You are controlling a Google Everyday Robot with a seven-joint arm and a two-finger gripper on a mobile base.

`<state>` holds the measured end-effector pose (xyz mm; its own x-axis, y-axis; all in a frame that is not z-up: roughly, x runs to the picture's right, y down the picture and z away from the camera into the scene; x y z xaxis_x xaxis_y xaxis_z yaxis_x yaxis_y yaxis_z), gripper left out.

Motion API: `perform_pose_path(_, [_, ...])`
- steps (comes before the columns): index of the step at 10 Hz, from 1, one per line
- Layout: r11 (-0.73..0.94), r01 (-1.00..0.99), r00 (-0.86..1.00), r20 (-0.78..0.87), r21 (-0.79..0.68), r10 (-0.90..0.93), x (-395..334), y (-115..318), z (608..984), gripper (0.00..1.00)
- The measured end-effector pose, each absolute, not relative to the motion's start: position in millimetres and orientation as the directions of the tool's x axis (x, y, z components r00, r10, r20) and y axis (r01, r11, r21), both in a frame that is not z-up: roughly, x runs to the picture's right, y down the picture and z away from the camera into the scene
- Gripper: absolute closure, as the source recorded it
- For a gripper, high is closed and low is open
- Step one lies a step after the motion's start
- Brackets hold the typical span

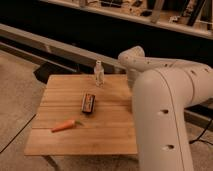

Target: Place the ceramic cup in the ceramic bowl

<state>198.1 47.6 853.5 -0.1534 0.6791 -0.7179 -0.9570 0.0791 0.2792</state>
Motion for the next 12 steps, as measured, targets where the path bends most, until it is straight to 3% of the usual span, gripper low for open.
perform_pose_path(6, [0.073,-0.954,-0.166,-0.715,0.291,0.679,198.5,46.9,841.7,0.37])
perform_pose_path(12, [0.110,-0.978,-0.047,-0.696,0.179,0.717,124.5,4.5,768.5,0.37])
